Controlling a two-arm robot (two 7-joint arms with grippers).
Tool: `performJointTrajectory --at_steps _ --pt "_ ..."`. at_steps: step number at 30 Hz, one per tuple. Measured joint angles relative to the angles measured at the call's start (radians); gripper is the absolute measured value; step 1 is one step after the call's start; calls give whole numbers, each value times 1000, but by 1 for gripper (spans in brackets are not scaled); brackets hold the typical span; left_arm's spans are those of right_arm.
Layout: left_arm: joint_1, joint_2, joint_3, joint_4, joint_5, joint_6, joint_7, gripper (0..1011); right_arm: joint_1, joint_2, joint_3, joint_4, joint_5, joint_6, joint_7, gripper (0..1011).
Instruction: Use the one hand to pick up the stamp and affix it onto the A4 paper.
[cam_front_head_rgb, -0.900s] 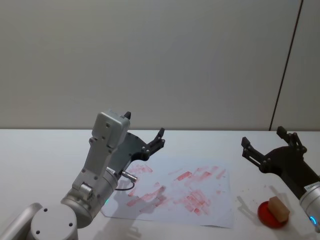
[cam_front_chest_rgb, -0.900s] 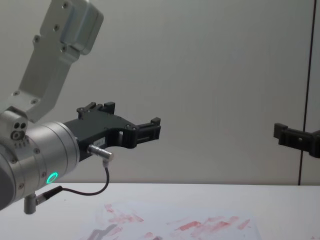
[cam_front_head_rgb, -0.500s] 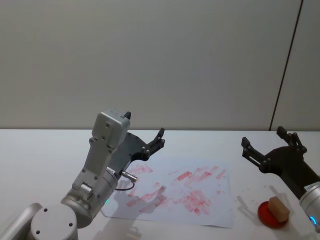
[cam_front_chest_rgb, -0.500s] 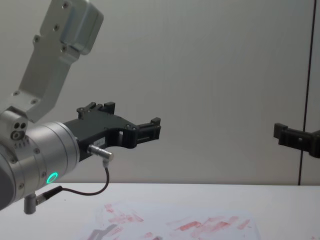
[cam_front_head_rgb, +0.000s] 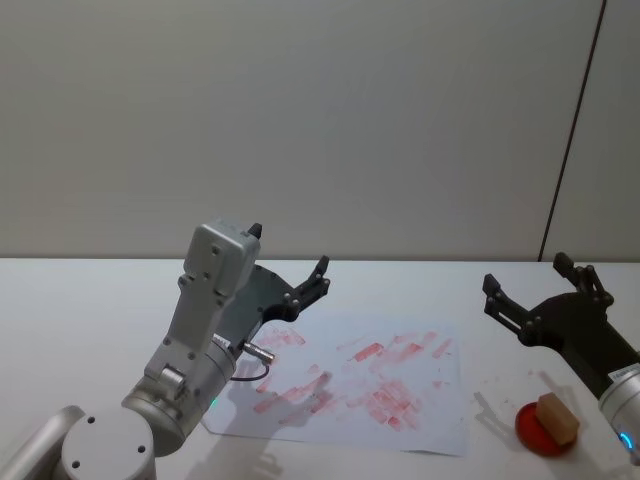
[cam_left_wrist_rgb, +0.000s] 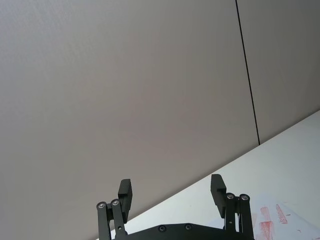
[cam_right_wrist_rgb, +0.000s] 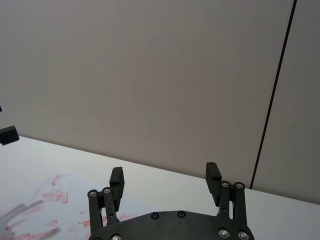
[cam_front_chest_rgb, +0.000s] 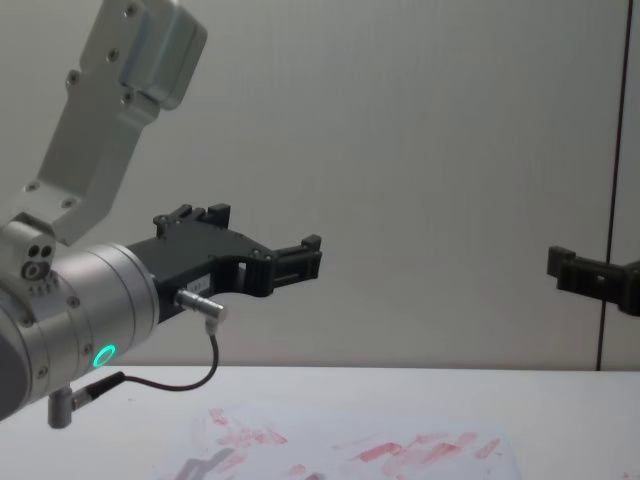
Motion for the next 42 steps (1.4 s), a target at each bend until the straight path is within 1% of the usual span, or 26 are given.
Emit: performJointTrajectory --at_steps 35,39,42 --pt "0 0 0 0 0 0 0 1002 0 0 0 0 0 0 0 1001" --pt "0 0 0 0 0 0 0 1003 1 3 2 1 0 6 8 1001" --pt "0 0 0 0 0 0 0 1002 1 9 5 0 -3 21 19 1001"
